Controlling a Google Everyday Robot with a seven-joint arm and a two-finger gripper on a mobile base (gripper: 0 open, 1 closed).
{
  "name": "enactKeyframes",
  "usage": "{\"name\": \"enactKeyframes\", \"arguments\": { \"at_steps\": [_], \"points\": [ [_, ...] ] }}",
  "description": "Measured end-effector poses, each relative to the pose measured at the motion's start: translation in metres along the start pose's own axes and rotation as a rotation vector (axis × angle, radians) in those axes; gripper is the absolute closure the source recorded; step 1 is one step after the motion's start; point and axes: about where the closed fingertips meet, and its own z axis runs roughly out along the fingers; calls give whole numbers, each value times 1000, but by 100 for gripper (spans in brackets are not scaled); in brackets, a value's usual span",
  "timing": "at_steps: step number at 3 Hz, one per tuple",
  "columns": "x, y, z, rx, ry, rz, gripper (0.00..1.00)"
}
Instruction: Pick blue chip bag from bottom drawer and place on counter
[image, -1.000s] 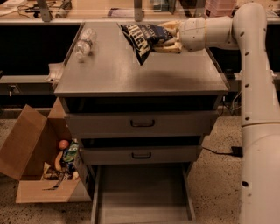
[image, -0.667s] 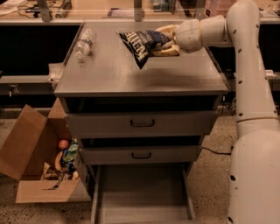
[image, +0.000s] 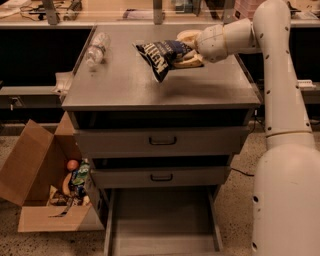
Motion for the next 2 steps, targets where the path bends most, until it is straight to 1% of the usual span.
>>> {"name": "enactKeyframes", "arguments": {
  "at_steps": [2],
  "points": [
    [0,0,0,0,0,0,34]
  ]
}}
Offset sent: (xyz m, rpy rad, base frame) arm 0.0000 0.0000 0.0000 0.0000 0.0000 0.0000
